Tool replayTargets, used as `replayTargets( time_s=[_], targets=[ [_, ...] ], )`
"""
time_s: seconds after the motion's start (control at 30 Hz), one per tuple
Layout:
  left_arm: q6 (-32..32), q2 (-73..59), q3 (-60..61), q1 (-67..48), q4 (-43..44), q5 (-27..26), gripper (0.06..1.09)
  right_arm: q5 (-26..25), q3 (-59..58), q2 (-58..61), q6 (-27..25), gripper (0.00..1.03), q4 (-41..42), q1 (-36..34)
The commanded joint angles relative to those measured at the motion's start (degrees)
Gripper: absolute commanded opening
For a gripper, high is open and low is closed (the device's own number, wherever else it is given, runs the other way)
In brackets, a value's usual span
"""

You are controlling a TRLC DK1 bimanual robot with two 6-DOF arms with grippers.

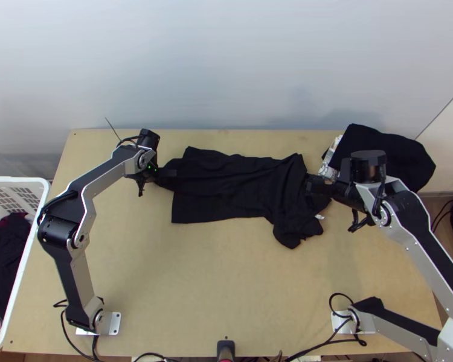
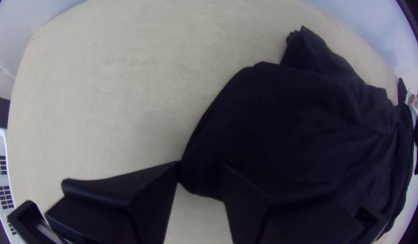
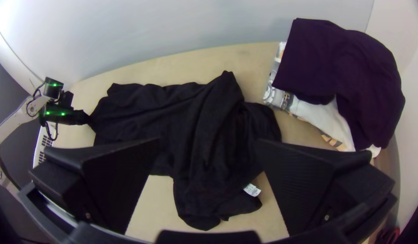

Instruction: Fold the t-shirt

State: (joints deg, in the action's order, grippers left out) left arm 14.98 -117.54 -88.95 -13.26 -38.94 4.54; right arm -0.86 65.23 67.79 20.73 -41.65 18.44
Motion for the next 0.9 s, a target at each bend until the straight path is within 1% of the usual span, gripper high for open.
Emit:
replayTargets(
  time_s=[0.0,0.1,0.23,0.3,0.4,0.47,0.6,0.67,0.73,0.87],
  targets=[
    [-3.65,0.20,0.97,-1.07,1.50,0.03,0.09,-0.02,-0.98,-0.47,-0.16,0.99,-2.91,1.95],
    [-4.00,2.31,2.81,-2.48,1.94,1.18,0.10,1.39,-3.62,-1.43,-0.16,0.99,-4.41,4.33],
    [-3.29,6.09,2.64,-3.00,2.38,1.27,0.10,3.85,-9.07,-2.13,0.10,0.99,-5.55,7.67],
    [-2.77,7.67,2.20,-3.00,2.38,1.27,0.10,5.08,-11.53,-1.78,0.80,0.95,-5.55,9.16],
    [-2.41,9.69,1.58,-3.18,2.38,1.27,0.10,9.48,-13.46,-0.11,3.09,0.95,-5.55,9.51],
    [-2.41,10.84,1.23,-3.27,2.38,1.27,0.10,11.85,-14.69,1.20,3.70,0.95,-4.67,8.02],
    [-2.41,12.51,1.23,-3.18,2.38,1.27,0.10,12.29,-16.72,4.72,3.79,0.95,-1.77,7.32],
    [-2.41,12.95,1.23,-3.18,2.29,1.27,0.10,12.29,-17.68,6.39,3.88,0.93,0.25,7.32],
    [-2.50,13.30,1.41,-3.09,2.20,1.53,0.10,12.29,-18.03,7.97,3.88,0.93,1.39,7.32],
    [-2.68,14.09,1.41,-3.00,2.20,2.14,0.10,12.20,-18.47,8.94,3.79,0.93,3.59,6.44]
  ],
)
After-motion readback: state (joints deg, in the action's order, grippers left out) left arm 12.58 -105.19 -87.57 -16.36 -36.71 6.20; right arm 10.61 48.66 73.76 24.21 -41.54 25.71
